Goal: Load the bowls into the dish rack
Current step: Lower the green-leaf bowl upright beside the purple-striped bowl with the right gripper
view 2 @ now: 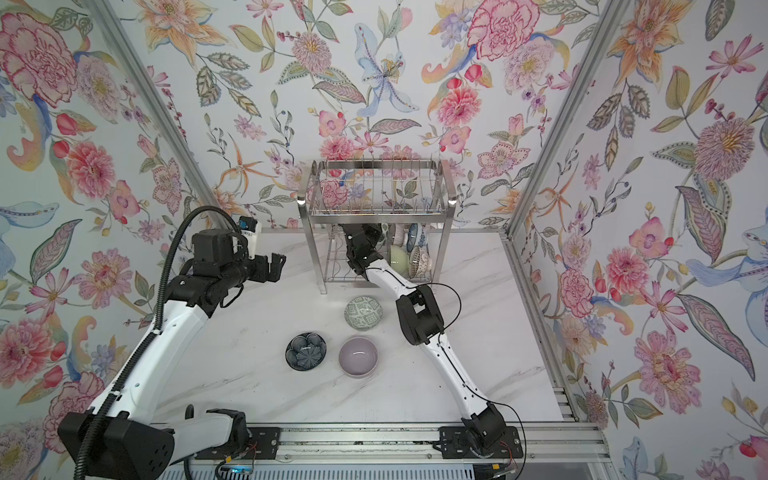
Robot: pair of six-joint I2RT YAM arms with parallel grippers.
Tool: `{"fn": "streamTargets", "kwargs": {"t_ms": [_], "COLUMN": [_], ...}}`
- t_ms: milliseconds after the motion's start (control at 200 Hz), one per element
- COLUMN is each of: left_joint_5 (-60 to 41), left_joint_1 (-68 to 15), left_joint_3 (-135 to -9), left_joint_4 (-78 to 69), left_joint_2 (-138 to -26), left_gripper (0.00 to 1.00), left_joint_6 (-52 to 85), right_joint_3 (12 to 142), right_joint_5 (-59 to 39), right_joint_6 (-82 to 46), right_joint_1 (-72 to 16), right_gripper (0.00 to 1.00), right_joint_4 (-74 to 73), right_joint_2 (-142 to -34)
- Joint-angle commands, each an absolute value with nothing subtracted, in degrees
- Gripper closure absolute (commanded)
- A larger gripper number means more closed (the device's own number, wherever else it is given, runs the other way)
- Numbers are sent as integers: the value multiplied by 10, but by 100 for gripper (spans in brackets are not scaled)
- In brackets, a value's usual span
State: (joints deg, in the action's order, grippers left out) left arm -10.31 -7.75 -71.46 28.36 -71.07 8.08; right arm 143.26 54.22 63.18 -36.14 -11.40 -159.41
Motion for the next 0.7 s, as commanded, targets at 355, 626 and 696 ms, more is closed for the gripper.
{"fn": "streamTargets", "kwargs": {"t_ms": [355,626,696], "left_joint_5": [-116,-120,-121], "left_joint_1": [-68,-68,-69], "left_joint_3": [-708,-705,-702], "left_joint_4": [281,280,277], "left_joint_2": [-710,-705,-703], "left_gripper": [1,1,1], "left_joint_6": [76,79,81], "right_joint_3": [1443,1437,1427], "right_joint_5": [535,537,537], "right_joint_6": [622,622,620], "right_joint_1": [-386,-387,-388], "right_gripper": [84,84,82], "right_joint_4": [-113,-111,-113], "right_joint_2": [-1593,-1579,-1568]}}
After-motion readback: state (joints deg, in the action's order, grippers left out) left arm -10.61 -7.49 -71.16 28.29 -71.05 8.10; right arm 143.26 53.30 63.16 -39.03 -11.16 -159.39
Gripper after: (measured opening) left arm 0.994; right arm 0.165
